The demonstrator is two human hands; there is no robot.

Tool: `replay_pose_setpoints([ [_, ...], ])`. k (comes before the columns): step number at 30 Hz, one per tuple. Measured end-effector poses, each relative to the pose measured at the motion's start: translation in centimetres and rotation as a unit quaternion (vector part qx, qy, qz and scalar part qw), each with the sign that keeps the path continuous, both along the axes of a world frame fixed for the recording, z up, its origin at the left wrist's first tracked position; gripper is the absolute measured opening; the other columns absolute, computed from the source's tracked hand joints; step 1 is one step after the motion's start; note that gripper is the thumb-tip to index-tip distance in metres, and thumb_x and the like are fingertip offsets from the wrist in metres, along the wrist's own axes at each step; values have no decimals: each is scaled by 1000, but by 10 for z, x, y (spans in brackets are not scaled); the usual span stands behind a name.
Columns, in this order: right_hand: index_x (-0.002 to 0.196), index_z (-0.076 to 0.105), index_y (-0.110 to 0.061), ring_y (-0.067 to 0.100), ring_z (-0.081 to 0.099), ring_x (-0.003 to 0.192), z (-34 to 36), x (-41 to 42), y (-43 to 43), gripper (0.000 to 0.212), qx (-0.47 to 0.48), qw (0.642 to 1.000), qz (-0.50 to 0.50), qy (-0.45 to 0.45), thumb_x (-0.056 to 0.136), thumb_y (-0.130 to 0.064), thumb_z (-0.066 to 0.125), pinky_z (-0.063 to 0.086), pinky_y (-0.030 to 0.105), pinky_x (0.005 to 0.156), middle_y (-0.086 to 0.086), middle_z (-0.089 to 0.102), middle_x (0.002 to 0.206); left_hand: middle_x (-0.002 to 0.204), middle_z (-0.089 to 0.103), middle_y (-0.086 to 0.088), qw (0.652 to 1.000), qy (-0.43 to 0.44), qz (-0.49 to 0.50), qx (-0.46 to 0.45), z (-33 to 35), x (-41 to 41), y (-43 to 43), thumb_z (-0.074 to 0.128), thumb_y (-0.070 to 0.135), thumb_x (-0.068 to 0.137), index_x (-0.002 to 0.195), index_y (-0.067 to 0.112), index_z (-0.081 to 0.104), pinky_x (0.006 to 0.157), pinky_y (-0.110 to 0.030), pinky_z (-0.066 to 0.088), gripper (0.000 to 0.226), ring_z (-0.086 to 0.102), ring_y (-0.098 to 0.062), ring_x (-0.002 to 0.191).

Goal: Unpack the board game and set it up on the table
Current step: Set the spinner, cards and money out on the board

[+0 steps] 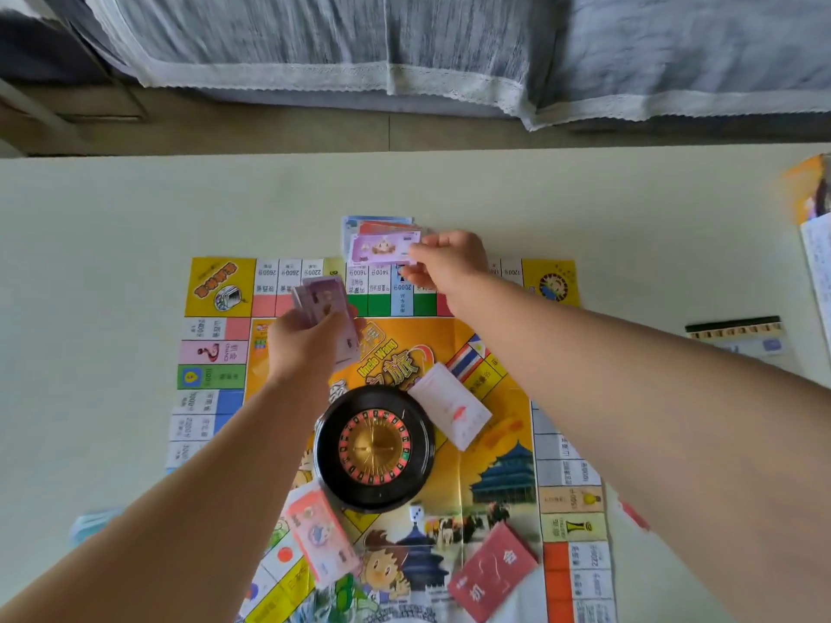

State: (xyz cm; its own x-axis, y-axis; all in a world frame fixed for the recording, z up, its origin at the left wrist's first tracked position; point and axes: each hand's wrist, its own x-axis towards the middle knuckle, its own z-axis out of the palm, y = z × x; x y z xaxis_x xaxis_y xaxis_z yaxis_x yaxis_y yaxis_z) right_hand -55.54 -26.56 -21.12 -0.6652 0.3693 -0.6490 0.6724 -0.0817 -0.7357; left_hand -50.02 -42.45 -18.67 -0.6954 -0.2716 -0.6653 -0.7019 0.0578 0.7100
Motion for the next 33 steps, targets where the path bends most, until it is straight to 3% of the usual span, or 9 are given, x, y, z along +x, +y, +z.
replay_pose_setpoints([
  [4,99,59,-11,16,62,83,0,13,2,17,177,980,90,14,86,-20,67,55,31,72,0,61,95,69,73,3,997,-1,-62,-35,-1,4,13,65,4,79,83,15,70,54,-24,55,13,70,-13,70],
  [7,104,62,-13,12,56,87,12,46,10,24,70,985,144,58,89,-32,63,47,26,72,-6,58,91,74,72,-3,994,-14,-100,-39,2,12,34,70,5,76,85,13,70,55,-27,55,11,70,-18,72],
  [9,91,63,-14,11,55,78,16,73,18,16,9,983,168,72,89,-30,63,45,24,68,-5,60,83,76,68,-6,992,-21,-121,-38,8,19,52,73,7,77,80,16,66,59,-32,56,11,67,-23,73],
  [12,74,56,-12,12,47,64,14,109,38,18,5,987,137,83,89,-18,65,39,23,59,-1,52,68,72,64,-5,987,-39,-155,-21,16,37,81,75,9,78,75,17,62,58,-32,57,15,62,-21,68],
  [16,68,56,-12,14,43,60,11,164,86,22,29,994,100,33,88,-13,66,37,29,62,-1,52,63,72,65,-7,976,-117,-181,21,18,78,121,64,10,87,81,15,64,55,-31,55,8,62,-19,61],
  [22,78,59,-13,18,60,66,16,246,177,15,126,986,75,-75,91,-20,61,47,33,59,4,65,75,72,70,-6,961,-157,-213,77,19,139,172,51,2,91,99,5,69,63,-31,56,20,65,-17,61],
  [27,88,64,-3,21,56,77,5,290,204,11,219,966,74,-116,85,-14,64,38,28,63,9,65,83,82,72,-7,943,-193,-247,116,22,166,191,50,6,93,93,18,68,82,-44,55,21,67,-23,80],
  [31,112,60,-8,22,57,96,7,300,194,31,303,951,23,-49,82,-14,66,44,29,79,10,57,110,94,67,-6,919,-216,-292,155,25,180,188,45,15,97,103,26,66,78,-43,57,24,65,-21,89],
  [33,114,60,-13,18,57,94,14,299,178,33,288,957,18,15,84,-22,68,44,22,76,6,52,112,90,65,-6,917,-210,-301,155,27,187,183,44,16,98,101,25,65,70,-35,56,24,63,-20,84],
])
